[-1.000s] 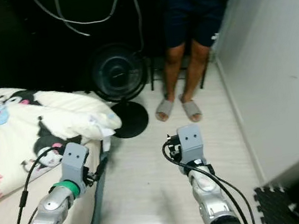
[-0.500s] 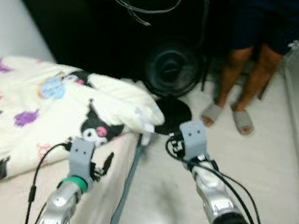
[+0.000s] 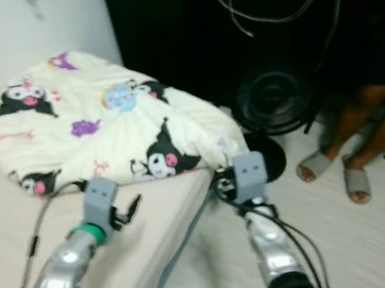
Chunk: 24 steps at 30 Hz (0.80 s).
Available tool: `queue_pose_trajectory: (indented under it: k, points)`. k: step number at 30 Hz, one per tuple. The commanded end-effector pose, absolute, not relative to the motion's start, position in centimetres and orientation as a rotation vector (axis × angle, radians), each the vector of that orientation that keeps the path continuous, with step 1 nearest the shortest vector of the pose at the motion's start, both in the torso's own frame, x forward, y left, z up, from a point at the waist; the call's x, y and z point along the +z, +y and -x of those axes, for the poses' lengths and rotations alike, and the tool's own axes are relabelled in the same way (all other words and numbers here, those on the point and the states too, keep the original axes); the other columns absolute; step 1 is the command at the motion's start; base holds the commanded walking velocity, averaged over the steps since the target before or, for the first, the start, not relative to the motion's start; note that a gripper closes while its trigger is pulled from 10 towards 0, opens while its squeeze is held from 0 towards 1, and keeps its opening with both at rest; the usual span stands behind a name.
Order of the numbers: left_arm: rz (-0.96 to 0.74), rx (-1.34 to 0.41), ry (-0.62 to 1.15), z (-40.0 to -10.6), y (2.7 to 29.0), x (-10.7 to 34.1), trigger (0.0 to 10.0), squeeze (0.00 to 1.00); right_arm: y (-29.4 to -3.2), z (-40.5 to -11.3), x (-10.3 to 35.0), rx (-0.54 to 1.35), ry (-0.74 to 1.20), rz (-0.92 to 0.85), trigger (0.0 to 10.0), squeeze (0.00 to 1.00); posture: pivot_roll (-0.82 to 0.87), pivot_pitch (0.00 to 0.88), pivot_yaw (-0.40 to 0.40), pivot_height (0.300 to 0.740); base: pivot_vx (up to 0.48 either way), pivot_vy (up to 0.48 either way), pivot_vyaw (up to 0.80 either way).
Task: Clean up the room
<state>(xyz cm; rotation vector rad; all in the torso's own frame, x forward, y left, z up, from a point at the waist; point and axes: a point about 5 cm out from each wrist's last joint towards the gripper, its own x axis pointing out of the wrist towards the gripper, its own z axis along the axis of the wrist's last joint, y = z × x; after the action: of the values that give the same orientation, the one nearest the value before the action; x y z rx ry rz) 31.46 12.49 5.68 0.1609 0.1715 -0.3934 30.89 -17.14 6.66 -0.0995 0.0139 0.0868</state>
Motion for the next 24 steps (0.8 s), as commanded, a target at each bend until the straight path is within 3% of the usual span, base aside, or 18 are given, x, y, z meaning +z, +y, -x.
queue_pose_trajectory:
  k: [1,8,14,24]
  points:
    - [-0.158,-0.402,0.209,-30.81,12.42,4.68,10.0,0.0,-17.06,-30.6,6.09,0.094,0.038,0.1,10.0,0.0,-0.02,0.073,0.063,0.74,0.0,0.0,0.79]
    - [-0.138,-0.417,0.191,-30.82,12.13,5.01,10.0,0.0,-17.0,-30.56,6.08,0.093,0.035,0.08,10.0,0.0,-0.02,0.073,0.064,0.74,0.0,0.0,0.76]
    - [-0.134,-0.464,0.18,-30.62,11.6,5.19,10.0,0.0,-17.08,-30.55,6.1,0.084,0.036,0.04,10.0,0.0,-0.02,0.074,0.064,0.74,0.0,0.0,0.0]
    - [-0.147,-0.464,0.175,-30.65,11.62,5.21,10.0,0.0,-17.23,-30.55,6.01,0.077,0.041,0.045,10.0,0.0,-0.02,0.071,0.063,0.74,0.0,-0.43,0.0]
